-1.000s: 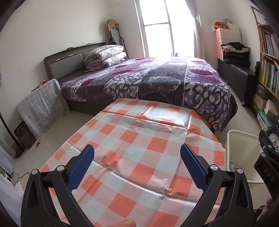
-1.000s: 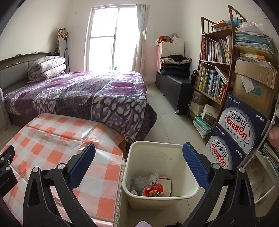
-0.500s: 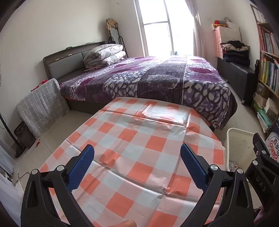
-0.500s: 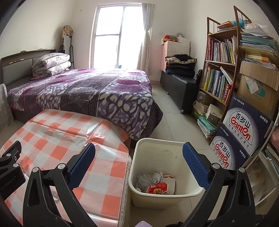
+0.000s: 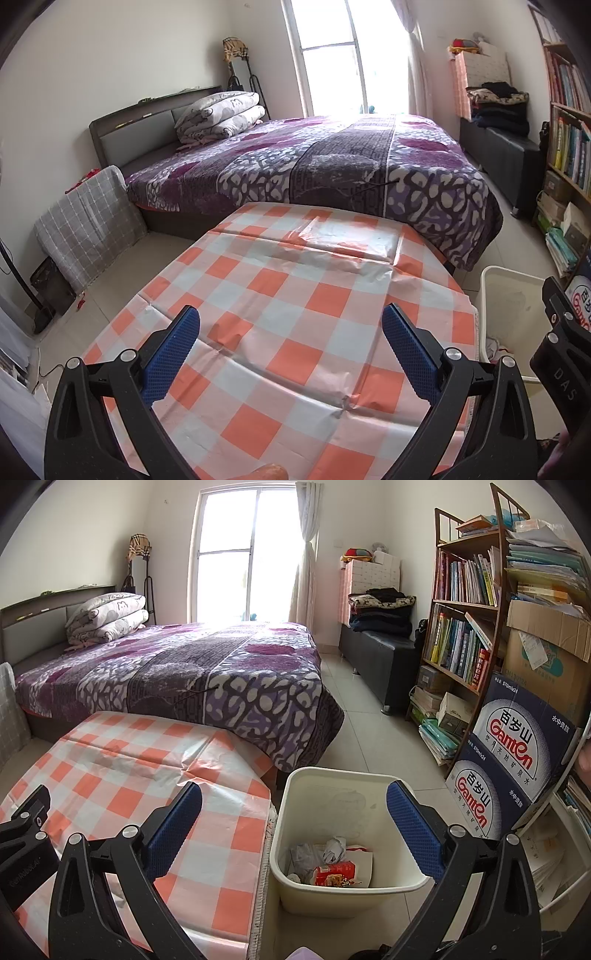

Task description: Collect trash

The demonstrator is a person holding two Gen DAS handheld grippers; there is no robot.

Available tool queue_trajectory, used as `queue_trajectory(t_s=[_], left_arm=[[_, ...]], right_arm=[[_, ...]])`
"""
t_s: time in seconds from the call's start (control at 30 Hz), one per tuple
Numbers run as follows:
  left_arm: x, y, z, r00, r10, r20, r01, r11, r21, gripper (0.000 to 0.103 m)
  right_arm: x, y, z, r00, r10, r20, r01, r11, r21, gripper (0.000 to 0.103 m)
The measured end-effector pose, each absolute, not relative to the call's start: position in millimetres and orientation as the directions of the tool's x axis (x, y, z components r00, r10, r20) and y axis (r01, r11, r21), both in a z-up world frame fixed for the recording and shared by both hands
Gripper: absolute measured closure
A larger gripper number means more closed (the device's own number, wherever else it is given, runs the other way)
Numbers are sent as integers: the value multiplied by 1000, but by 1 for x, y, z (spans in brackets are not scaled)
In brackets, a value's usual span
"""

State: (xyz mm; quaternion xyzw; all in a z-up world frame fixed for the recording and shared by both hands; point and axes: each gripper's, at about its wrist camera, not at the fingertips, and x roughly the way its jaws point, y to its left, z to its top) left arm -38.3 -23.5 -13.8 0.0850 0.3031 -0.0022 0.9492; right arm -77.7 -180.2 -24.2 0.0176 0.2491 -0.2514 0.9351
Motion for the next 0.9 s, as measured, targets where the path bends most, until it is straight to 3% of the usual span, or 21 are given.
queue_trajectory(t_s=[0.9], left_arm=[[-38,-24,-15,812,45,-582,59,986,158,7]], right_arm=[[-79,-181,-28,745,-451,-491,467,879,-99,7]])
